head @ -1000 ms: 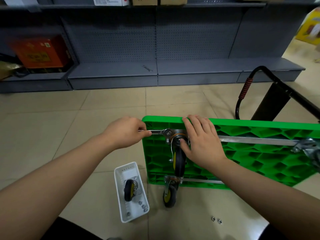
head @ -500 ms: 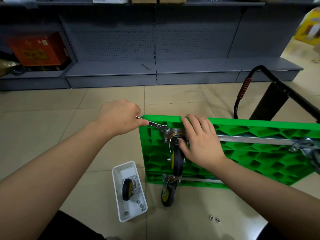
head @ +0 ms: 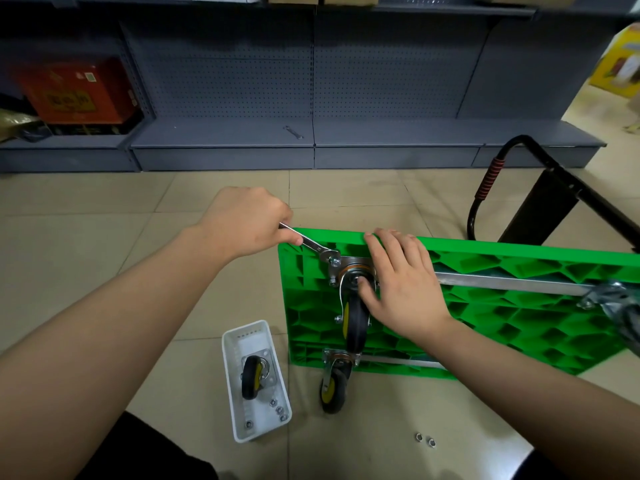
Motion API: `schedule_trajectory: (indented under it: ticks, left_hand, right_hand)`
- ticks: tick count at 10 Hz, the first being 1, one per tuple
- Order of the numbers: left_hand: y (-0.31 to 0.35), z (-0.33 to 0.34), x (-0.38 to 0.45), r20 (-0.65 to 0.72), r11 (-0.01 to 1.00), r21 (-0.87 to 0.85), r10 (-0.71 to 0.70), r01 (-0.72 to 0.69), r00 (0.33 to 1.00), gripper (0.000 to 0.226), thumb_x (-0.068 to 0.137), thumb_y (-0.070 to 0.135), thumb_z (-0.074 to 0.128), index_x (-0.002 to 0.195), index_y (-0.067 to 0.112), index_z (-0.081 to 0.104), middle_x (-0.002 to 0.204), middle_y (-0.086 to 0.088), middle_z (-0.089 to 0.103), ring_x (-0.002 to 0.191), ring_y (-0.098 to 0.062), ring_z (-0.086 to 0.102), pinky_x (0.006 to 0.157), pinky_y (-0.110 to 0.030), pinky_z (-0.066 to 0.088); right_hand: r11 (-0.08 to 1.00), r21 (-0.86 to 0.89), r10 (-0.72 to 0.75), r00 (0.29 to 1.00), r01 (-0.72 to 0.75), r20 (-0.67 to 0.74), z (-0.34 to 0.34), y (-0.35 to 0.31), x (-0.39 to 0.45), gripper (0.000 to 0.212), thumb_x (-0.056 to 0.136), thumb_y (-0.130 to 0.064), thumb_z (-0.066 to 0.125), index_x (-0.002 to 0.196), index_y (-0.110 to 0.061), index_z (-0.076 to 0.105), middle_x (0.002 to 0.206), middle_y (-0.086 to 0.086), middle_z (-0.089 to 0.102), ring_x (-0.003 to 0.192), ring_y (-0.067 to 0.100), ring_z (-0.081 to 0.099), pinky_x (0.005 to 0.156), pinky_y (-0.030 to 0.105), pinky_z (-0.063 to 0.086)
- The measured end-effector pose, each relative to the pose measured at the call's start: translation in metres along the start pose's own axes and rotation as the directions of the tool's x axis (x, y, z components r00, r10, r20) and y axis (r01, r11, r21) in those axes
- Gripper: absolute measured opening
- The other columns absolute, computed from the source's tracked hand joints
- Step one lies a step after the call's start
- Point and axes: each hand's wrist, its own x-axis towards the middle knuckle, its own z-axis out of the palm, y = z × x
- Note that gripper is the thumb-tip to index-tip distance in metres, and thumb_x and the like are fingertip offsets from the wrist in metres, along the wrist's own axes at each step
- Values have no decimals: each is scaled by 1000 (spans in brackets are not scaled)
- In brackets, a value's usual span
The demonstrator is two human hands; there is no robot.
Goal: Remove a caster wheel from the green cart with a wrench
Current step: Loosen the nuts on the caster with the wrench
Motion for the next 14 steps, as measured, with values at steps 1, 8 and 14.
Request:
schedule_trajectory:
  ticks: [1,8,14]
  left_hand:
    - [7,-4,0,-60,994,99,48,-42,997,52,86,74,52,77,23,58,83,0,65,86,-29,63,62,-30,35]
    - [10,42,-23,127,910,-360,-170,205,977,44,94,55,60,105,20,38,89,-9,65,82,-34,62,71,-42,53]
    - [23,82,-28,194,871,-340,-303,354,933,63,89,76,44,101,14,48,94,-11,66,88,-31,62,68,-38,50]
  right_hand:
    - [1000,1,11,1000,-11,-3,1,-1,1,66,88,-42,58,142,-5,50,144,15,51,132,38,46,116,50,31]
    - [999,-20,26,1000,-26,-3,3,-3,1,67,89,-43,56,143,-4,50,145,15,50,133,38,45,117,51,29]
    - [999,-30,43,999,-42,19,4,-2,0,69,89,-45,55,146,-7,47,148,12,48,138,34,42,119,50,28]
